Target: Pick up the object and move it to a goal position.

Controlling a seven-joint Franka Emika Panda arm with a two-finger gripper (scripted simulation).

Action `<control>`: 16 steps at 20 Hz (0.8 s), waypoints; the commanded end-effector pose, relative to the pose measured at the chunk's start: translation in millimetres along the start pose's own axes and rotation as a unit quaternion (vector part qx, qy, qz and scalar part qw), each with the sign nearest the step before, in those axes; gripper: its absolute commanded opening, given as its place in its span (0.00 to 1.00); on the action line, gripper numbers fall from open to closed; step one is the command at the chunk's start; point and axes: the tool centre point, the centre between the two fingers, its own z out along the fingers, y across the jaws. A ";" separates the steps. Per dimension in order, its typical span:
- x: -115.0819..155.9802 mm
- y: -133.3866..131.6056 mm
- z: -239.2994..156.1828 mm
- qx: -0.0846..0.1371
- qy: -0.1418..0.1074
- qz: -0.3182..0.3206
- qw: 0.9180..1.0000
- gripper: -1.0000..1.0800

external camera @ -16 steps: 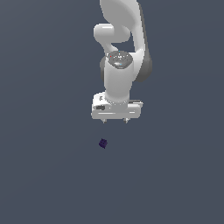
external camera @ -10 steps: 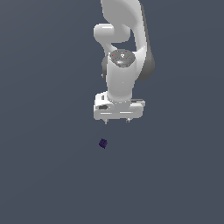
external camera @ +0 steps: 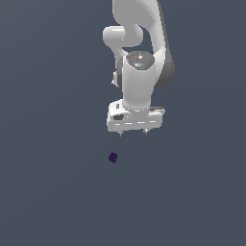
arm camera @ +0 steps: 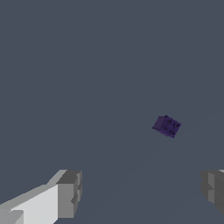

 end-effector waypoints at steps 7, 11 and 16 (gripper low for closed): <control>7.9 21.0 25.9 0.002 -0.007 0.064 0.998 0.96; 13.4 39.9 49.4 0.002 -0.013 0.121 0.993 0.96; 18.1 66.0 82.0 -0.002 -0.021 0.195 0.981 0.96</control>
